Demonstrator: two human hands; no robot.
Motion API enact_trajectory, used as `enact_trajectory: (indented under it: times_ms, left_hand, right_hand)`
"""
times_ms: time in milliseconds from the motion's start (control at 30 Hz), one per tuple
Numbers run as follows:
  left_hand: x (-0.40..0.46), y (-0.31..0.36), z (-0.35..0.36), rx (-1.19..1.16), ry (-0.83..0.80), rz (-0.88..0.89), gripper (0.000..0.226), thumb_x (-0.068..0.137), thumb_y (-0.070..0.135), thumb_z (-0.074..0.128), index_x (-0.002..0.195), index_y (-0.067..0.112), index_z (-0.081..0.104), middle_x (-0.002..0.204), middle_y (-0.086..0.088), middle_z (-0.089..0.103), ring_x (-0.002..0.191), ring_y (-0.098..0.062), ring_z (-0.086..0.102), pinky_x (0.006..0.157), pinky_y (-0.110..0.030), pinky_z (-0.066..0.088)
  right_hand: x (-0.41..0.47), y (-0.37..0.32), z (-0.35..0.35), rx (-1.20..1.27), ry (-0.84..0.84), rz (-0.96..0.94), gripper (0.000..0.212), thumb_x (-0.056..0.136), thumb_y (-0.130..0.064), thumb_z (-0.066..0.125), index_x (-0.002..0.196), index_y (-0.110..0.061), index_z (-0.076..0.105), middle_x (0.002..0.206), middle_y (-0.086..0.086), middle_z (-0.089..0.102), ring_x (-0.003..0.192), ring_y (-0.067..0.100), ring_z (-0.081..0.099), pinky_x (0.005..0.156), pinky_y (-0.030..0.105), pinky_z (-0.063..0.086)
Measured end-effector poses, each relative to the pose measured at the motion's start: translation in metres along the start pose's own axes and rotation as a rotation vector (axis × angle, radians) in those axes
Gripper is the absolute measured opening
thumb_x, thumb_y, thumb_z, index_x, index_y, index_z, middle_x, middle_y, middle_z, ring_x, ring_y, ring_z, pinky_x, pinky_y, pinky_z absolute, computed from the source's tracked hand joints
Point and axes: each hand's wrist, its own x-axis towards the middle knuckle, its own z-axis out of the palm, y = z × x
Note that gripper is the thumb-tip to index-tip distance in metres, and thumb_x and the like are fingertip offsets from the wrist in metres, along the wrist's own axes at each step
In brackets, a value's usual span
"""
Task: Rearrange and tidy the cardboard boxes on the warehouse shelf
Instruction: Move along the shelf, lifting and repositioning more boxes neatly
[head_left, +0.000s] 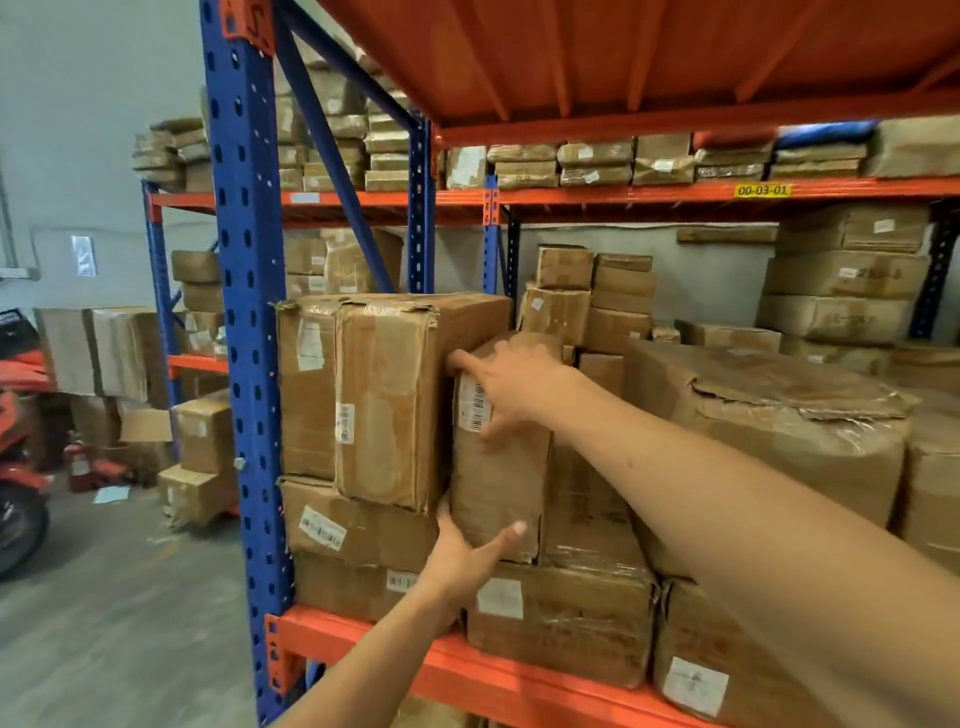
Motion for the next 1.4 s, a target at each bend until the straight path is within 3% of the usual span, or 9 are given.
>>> enact_trajectory:
  times_ms: [133,333,500,667,867,1033,1133,1300,1400]
  left_hand:
    - [0.011,-0.002,-0.004,-0.134,-0.040,0.026,0.135,0.047,0.069,0.092,0.156,0.046,0.015,0.137,0.010,0.058,0.117,-0.019,0.061,0.073,-0.041,0.060]
    - [0.027,0.021,0.003,-0.148,0.028,0.129,0.112,0.043,0.029,0.102,0.144,0.024,0.052,0.119,0.003,0.073,0.113,-0.021,0.067,0.104,-0.046,0.051]
    - [0.028,0.053,-0.003,0.239,0.090,0.252,0.096,0.062,0.028,0.094,0.148,0.032,0.050,0.127,0.000,0.069,0.123,-0.027,0.061,0.106,-0.042,0.047]
    - [0.030,0.059,-0.021,0.495,0.066,0.313,0.085,0.073,0.028,0.088,0.148,0.027,0.050,0.127,-0.008,0.068,0.122,-0.034,0.060,0.101,-0.043,0.050]
    - [0.030,0.059,-0.023,0.631,0.076,0.351,0.086,0.076,0.023,0.087,0.152,0.025,0.045,0.125,-0.012,0.070,0.119,-0.039,0.061,0.097,-0.045,0.052]
    - [0.033,0.059,-0.023,0.901,0.107,0.493,0.076,0.080,0.001,0.076,0.148,0.024,0.050,0.098,-0.015,0.067,0.108,-0.046,0.063,0.090,-0.046,0.052]
    - [0.038,0.067,-0.020,1.099,0.073,0.523,0.068,0.083,0.002,0.073,0.144,0.023,0.052,0.108,-0.018,0.055,0.100,-0.046,0.063,0.084,-0.046,0.053]
    - [0.039,0.085,-0.015,1.403,-0.026,0.496,0.073,0.072,0.027,0.089,0.132,0.014,0.049,0.121,-0.023,0.061,0.112,-0.040,0.060,0.080,-0.044,0.052]
    - [0.045,0.085,-0.007,1.684,0.060,0.587,0.104,0.069,0.059,0.082,0.152,0.021,0.033,0.153,-0.038,0.024,0.139,-0.049,0.034,0.109,-0.049,0.038]
  right_hand:
    - [-0.004,0.025,0.000,0.062,0.071,-0.014,0.108,0.056,-0.072,0.085,0.140,-0.039,0.025,0.125,0.003,0.062,0.102,0.026,0.057,0.073,0.039,0.042]
    - [-0.035,0.056,0.015,0.204,0.086,0.143,0.108,0.057,-0.080,0.077,0.143,-0.047,0.021,0.113,0.003,0.060,0.091,0.027,0.055,0.080,0.043,0.049]
    - [-0.074,0.085,0.038,0.421,0.151,0.332,0.096,0.060,-0.074,0.081,0.132,-0.036,0.030,0.102,0.002,0.063,0.083,0.021,0.061,0.073,0.040,0.055]
    - [-0.083,0.076,0.068,0.497,0.236,0.371,0.080,0.063,-0.072,0.080,0.117,-0.038,0.032,0.090,-0.008,0.059,0.072,0.008,0.057,0.053,0.026,0.038]
    - [-0.088,0.071,0.084,0.602,0.288,0.442,0.080,0.055,-0.076,0.080,0.107,-0.040,0.031,0.093,-0.007,0.060,0.078,0.018,0.062,0.065,0.039,0.053]
    - [-0.118,0.039,0.147,0.783,0.281,0.603,0.078,0.065,-0.074,0.080,0.113,-0.035,0.033,0.103,-0.001,0.062,0.086,0.019,0.063,0.071,0.033,0.053]
    - [-0.131,0.022,0.170,0.829,0.252,0.704,0.071,0.072,-0.069,0.080,0.115,-0.030,0.038,0.090,-0.004,0.065,0.078,0.012,0.064,0.061,0.023,0.049]
    - [-0.106,0.028,0.121,0.100,-0.044,0.655,0.082,0.070,-0.081,0.069,0.122,-0.019,0.058,0.108,0.010,0.064,0.100,0.032,0.062,0.067,0.037,0.039]
    - [-0.087,0.026,0.107,-0.127,-0.197,0.500,0.100,0.070,-0.085,0.063,0.148,-0.026,0.044,0.146,0.022,0.040,0.136,0.041,0.035,0.100,0.047,0.038]
